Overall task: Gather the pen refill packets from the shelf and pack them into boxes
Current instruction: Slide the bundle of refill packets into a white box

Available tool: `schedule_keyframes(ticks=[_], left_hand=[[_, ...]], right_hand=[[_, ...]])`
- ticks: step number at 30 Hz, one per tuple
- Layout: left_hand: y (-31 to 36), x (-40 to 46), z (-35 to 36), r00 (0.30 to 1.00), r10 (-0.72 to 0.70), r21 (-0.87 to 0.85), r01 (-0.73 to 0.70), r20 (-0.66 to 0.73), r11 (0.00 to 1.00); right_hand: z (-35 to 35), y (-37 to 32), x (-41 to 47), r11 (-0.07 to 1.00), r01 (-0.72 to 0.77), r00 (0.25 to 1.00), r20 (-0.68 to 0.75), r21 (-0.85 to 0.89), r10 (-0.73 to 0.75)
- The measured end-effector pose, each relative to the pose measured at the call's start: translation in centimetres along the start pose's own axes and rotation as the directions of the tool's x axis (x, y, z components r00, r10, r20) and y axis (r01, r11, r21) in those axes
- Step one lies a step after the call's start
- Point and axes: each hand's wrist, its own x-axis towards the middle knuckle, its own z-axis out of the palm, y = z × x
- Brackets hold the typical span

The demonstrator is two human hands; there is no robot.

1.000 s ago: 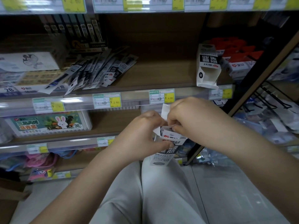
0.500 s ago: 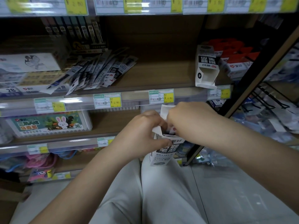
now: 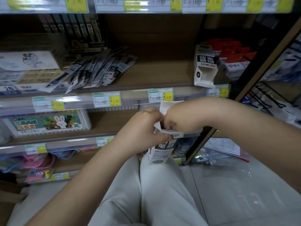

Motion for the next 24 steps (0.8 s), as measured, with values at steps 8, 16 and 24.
schedule_keyframes(ticks=[8, 16, 24], left_hand=[[-0.8, 0.2, -0.8, 0.998, -0.06, 0.042, 0.061, -0.024, 0.997], [-1.0, 0.7, -0.4, 0.997, -0.072, 0.03, 0.072, -0.005, 0.997], [-1.2, 0.7, -0.4, 0.998, -0.064, 0.046, 0.065, -0.02, 0.997]], right_hand=[[-0.6, 1.2, 0.7, 0.979, -0.005, 0.961, -0.271, 0.203, 0.061], [-0.8, 0.9, 1.7, 0.991, 0.027, 0.985, -0.171, 0.13, -0.005], [-1.7, 0.3, 1.6, 0.998, 0.042, 0.999, 0.01, 0.043, -0.042]])
